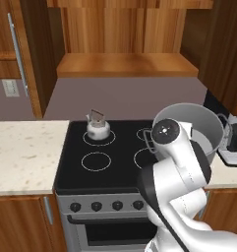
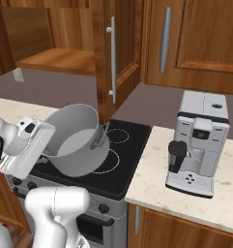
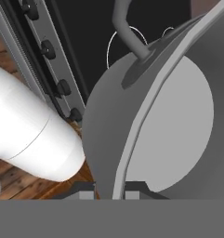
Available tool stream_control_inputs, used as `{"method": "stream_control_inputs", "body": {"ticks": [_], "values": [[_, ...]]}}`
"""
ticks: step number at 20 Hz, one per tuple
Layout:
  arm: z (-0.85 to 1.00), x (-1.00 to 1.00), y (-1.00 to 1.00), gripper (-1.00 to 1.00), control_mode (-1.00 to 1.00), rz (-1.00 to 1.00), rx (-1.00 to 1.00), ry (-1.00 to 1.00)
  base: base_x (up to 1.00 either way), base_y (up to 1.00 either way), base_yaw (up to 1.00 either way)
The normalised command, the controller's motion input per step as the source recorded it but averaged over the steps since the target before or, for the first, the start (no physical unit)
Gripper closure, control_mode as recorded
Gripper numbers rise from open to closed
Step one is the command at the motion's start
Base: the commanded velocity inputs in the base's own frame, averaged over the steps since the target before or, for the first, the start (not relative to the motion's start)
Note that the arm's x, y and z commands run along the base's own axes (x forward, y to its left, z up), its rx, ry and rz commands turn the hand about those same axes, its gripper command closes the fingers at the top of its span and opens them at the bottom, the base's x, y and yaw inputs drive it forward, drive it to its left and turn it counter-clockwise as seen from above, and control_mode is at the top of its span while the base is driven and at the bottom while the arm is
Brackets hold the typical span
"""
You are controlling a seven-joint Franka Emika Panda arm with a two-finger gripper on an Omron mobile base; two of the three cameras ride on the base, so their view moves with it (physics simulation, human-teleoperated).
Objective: Pick the kettle from the cabinet and place it on a stove burner. Then pick the pot from the counter and place it on another stove burner. Finally, turn both burners on.
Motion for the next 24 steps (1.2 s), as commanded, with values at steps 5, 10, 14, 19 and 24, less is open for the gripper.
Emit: {"method": "stream_control_inputs", "body": {"ticks": [5,10,14,19,24], "values": [[-0.01,0.26,0.54,1.00,-1.00,0.02,-0.01,0.00,0.00,0.00,0.00],[-0.05,0.22,0.34,1.00,-1.00,0.07,0.00,0.00,0.00,0.00,0.00],[-0.17,0.07,0.18,1.00,-1.00,0.14,0.00,0.09,0.00,0.00,0.00],[-0.22,0.14,0.28,1.00,-1.00,0.10,0.00,0.08,0.00,0.00,0.00],[-0.19,0.11,0.36,1.00,-1.00,0.08,0.00,0.03,0.00,0.00,0.00]]}}
